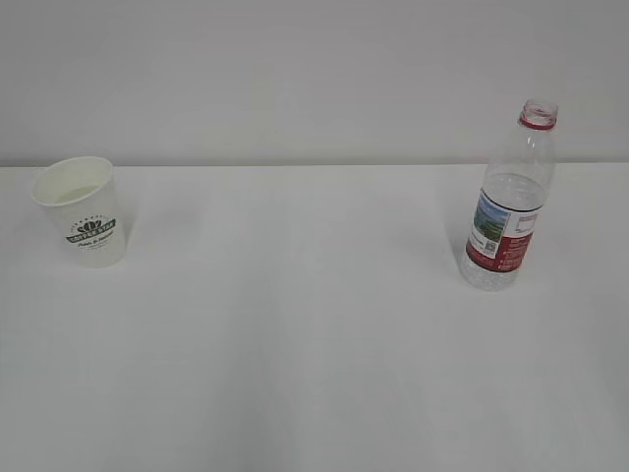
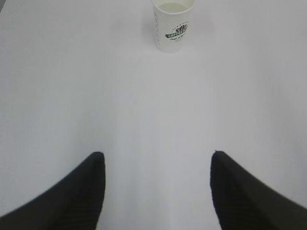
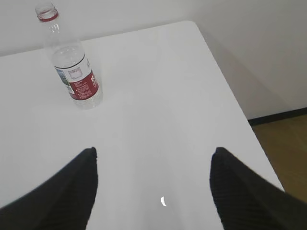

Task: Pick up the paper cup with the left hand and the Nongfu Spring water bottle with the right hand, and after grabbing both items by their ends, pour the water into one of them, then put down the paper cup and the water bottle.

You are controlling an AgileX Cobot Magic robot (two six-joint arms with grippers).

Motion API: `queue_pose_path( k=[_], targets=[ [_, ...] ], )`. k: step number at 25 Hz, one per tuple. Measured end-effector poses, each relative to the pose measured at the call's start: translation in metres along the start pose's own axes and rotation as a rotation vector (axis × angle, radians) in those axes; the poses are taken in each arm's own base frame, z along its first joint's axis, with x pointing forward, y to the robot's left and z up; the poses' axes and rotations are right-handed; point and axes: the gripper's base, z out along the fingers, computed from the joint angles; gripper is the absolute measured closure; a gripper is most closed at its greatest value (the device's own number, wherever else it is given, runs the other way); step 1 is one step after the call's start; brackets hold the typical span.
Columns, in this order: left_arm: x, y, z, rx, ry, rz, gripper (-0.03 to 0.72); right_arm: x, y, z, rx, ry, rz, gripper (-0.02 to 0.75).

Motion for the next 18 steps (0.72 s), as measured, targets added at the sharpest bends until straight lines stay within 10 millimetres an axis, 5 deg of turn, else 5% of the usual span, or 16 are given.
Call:
queue_pose_path(
  k=[8, 18],
  targets=[
    [0.010, 0.000, 0.014, -0.005, 0.061, 0.002, 0.190, 0.013, -0.004, -0.013, -0.012, -0.078, -0.011, 0.190],
    [0.021, 0.001, 0.031, -0.009, 0.101, 0.005, 0.234, 0.032, -0.002, 0.017, 0.002, 0.039, -0.032, 0.190]
  ],
)
